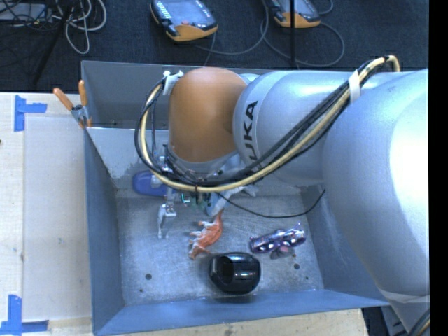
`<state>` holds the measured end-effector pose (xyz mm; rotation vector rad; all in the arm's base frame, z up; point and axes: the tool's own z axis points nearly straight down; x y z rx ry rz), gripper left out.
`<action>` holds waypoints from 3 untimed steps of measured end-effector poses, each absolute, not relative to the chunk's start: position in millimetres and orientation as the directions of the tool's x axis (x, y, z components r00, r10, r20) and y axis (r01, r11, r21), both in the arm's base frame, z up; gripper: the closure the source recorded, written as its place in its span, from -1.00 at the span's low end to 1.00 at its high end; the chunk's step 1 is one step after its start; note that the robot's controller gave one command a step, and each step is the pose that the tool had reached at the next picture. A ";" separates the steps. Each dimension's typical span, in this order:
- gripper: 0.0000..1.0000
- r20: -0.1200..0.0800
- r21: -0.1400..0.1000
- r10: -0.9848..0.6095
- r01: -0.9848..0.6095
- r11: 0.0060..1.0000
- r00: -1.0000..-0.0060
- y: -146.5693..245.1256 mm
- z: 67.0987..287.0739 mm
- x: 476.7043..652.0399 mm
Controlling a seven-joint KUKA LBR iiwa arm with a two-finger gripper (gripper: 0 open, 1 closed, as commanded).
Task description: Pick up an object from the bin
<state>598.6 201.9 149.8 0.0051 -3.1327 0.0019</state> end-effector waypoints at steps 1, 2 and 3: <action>-1.00 0.002 0.000 0.001 0.001 1.000 -1.000 200.9 154.8 600.4; -1.00 -0.001 0.002 0.085 0.085 0.996 -0.996 153.5 117.2 603.9; -1.00 0.004 0.000 -0.081 -0.081 0.997 -0.997 107.5 122.7 595.2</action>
Offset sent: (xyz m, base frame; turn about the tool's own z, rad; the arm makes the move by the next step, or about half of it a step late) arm 0.0090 -0.1098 -0.0798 0.1932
